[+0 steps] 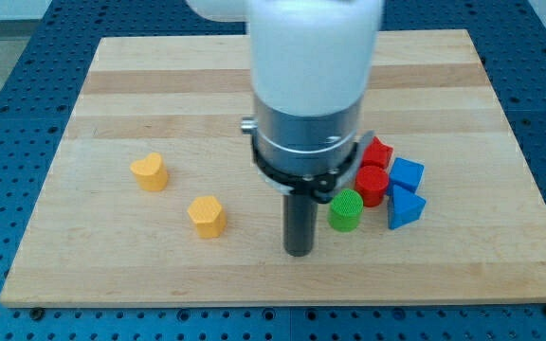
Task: Place your arm to the left side of the yellow heart
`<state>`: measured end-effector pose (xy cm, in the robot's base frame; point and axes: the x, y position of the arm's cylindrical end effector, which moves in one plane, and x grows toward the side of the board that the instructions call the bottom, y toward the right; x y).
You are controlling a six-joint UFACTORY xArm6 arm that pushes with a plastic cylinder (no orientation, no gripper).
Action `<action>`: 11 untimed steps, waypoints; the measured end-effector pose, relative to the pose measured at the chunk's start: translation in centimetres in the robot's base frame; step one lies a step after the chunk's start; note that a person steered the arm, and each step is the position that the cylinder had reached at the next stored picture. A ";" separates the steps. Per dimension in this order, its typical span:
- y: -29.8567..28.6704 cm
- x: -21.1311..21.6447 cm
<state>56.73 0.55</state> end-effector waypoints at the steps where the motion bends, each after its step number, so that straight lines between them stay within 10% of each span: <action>1: 0.0 -1.6; 4: -2.1 -6.7; 7: -23.1 -18.6; 8: -30.8 -18.7; 11: -25.2 -12.8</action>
